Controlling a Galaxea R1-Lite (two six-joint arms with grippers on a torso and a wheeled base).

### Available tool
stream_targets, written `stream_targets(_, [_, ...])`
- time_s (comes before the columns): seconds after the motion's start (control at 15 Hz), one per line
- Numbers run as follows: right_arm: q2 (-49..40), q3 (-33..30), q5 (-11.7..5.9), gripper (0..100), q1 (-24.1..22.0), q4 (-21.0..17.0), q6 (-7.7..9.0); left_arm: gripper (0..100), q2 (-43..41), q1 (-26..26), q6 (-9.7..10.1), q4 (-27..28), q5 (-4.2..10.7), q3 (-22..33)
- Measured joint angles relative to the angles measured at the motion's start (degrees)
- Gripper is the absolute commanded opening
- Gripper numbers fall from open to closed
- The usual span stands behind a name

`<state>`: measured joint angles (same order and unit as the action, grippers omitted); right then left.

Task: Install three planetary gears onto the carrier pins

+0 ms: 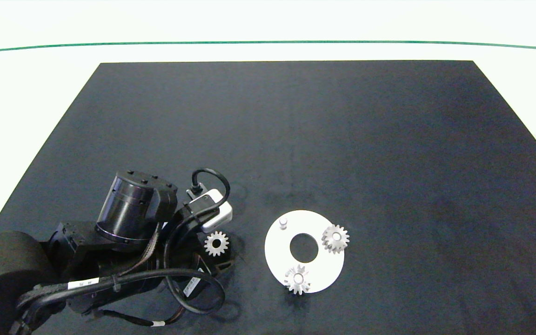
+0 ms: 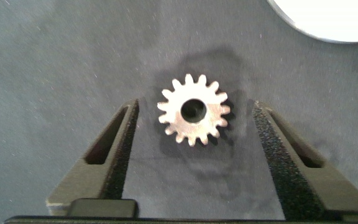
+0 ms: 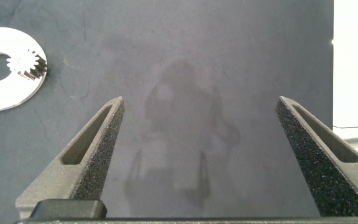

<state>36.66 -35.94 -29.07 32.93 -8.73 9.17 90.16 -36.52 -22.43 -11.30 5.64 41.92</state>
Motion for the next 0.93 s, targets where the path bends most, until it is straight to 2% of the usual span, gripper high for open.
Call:
stream_targets(0.67, [0.0,0.0,0.00,100,0.0,0.0,0.00,48,0.9,0.0,0.06,-0.2,0.09,-0.2])
stream_targets(0.93, [0.0,0.1,0.05,100,0.0,-0.1,0.00,41,1.8,0.0,0.00,-2.4,0.05,-0.3])
